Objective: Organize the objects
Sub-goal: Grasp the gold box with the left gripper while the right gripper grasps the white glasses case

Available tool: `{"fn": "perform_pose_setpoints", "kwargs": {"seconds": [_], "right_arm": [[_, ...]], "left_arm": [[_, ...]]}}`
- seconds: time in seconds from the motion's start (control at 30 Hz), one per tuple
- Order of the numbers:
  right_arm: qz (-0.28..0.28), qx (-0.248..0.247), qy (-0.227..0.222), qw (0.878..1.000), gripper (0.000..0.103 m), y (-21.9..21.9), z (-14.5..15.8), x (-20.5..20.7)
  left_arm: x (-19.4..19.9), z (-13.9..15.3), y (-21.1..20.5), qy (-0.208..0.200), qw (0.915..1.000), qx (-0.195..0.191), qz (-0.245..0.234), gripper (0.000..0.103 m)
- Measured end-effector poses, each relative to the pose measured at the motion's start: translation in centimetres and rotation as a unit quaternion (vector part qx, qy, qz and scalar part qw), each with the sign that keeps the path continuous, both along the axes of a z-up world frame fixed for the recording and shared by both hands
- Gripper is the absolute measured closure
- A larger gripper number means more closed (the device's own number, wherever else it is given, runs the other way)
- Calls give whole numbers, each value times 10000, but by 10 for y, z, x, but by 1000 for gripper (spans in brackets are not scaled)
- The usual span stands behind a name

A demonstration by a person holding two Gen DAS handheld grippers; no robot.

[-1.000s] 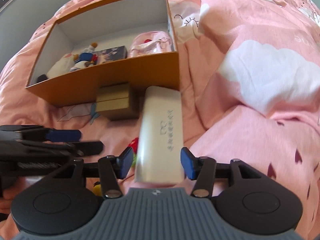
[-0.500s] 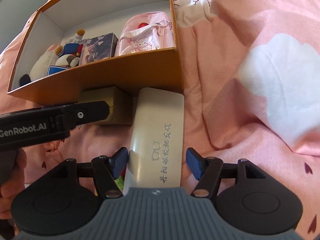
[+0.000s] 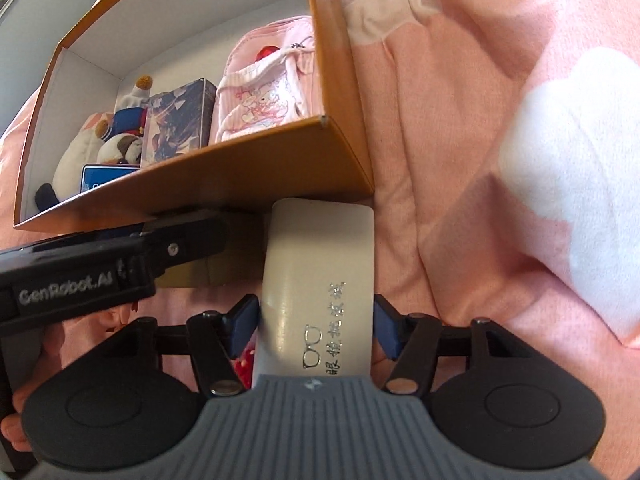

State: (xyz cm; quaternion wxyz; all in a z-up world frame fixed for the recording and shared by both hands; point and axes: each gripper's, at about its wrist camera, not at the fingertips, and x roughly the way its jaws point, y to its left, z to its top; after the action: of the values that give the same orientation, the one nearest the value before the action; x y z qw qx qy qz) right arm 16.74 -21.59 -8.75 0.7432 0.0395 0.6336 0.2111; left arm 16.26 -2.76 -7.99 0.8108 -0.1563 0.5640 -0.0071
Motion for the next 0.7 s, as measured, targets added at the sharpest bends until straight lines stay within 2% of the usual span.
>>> {"fn": "perform_pose_setpoints", "kwargs": {"seconds": [0.23,0.37,0.57,0.7], "right_arm": [[162,-206,-197,9995,40,9,3,-13],[102,-198,-251,9994,41,8,9,-18],[636,-141,-646,9958,41,27,34,-35],[890,-101,-757,9931,41,46,41,-43]], "left_arm": [[-28,0,19,281,9992,-82,-258,32],[-53,-7,31,443,9977,173,-477,33],[-73,-10,50,559,9953,303,-727,33],[-81,-15,55,663,9929,436,-885,32]]}}
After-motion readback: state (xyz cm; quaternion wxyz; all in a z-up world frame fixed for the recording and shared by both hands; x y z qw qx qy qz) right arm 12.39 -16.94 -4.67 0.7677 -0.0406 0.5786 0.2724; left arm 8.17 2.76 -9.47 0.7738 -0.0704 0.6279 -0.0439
